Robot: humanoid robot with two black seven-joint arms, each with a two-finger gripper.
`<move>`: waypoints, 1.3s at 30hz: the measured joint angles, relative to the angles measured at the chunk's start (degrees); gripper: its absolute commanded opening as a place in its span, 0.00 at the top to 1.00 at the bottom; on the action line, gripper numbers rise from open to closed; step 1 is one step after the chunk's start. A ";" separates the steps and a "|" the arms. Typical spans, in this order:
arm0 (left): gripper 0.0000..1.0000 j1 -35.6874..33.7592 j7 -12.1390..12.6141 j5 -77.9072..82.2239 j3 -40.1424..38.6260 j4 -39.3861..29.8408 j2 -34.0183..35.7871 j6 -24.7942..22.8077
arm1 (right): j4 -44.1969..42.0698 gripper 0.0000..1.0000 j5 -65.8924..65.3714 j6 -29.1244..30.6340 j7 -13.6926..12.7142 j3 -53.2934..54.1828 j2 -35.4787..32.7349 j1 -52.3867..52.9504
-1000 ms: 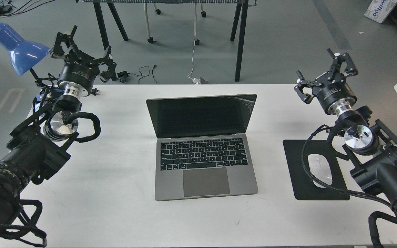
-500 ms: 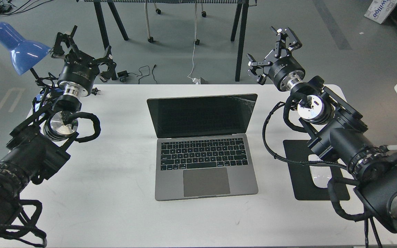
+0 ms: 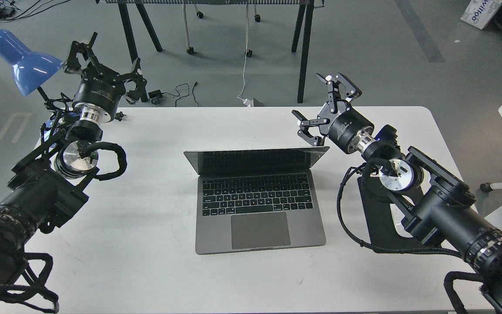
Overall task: Close notebook with right arm
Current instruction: 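Move the right gripper over the laptop screen's top edge, then push the laptop screen down toward the keyboard with the right gripper, then hold the right gripper on the closed lid, then lift it off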
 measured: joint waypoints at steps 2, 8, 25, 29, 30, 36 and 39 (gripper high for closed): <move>0.00 0.00 0.00 0.00 0.00 0.00 -0.01 0.00 | 3.23 0.00 -0.06 0.19 -0.30 -0.05 -1.86 -2.26; 0.00 0.00 0.00 0.00 0.00 0.00 -0.02 0.00 | 12.10 0.00 -0.23 0.40 -0.57 -4.14 -7.88 -8.28; 0.00 0.00 0.00 -0.01 0.00 0.03 0.01 0.00 | 14.88 0.00 -0.87 0.03 -0.19 -15.20 -8.93 -13.81; 0.00 0.00 0.00 -0.01 0.00 0.03 0.01 0.00 | 13.12 0.00 -1.25 -0.20 -0.17 -15.72 -8.85 -14.50; 0.00 0.00 0.00 -0.01 0.00 0.03 0.01 0.00 | 12.56 0.00 -1.30 -0.23 -0.13 -15.79 -8.79 -14.66; 0.00 0.00 0.00 -0.01 0.00 0.03 0.01 0.00 | 10.88 0.00 -1.42 -0.25 0.09 -15.95 -8.52 -15.03; 0.00 0.00 0.00 -0.01 0.00 0.02 -0.01 0.00 | 9.46 0.00 -1.47 -0.26 0.10 -16.02 -8.32 -15.11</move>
